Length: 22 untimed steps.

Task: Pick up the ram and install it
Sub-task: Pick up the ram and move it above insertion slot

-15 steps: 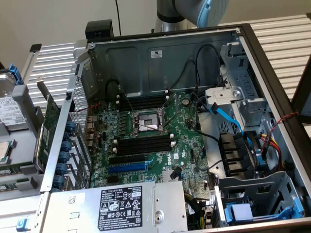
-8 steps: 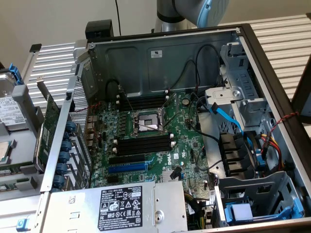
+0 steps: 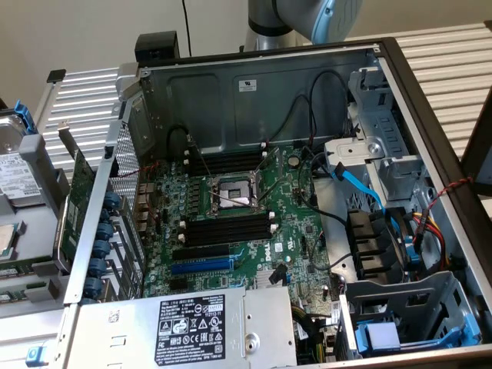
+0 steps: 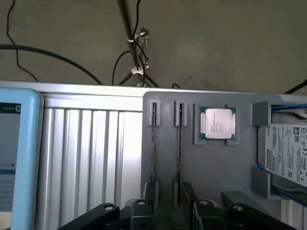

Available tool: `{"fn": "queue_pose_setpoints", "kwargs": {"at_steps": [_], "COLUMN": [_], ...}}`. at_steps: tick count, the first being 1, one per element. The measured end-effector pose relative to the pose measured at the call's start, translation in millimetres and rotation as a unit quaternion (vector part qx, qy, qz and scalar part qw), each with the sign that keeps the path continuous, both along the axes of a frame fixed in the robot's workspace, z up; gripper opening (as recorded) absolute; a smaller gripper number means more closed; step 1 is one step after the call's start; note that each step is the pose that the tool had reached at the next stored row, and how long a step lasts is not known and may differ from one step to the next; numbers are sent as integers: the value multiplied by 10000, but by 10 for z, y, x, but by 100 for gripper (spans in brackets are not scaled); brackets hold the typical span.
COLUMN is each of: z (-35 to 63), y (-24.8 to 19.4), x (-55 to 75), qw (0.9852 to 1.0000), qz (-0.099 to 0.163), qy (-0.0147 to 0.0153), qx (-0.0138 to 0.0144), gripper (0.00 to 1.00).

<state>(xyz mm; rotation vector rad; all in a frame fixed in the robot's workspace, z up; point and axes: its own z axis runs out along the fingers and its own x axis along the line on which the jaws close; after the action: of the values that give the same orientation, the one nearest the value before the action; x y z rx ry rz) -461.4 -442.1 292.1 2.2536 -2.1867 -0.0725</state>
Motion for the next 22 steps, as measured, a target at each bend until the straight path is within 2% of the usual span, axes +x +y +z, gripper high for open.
{"fn": "queue_pose_setpoints", "kwargs": {"at_steps": [2,7,12,20,22], "z": [-37,-128,-219,-364,-401], "y": [11,6,-19,-32,-50], "x": [-1,-11,-16,-11,-9], "qw": [10000,10000,10000,10000,10000], "qz": [0,0,0,-1,-1], "qy": [-1,-1,-1,-1,-1], "qx": [0,0,0,0,0], "gripper": [36,36,36,36,36]}}
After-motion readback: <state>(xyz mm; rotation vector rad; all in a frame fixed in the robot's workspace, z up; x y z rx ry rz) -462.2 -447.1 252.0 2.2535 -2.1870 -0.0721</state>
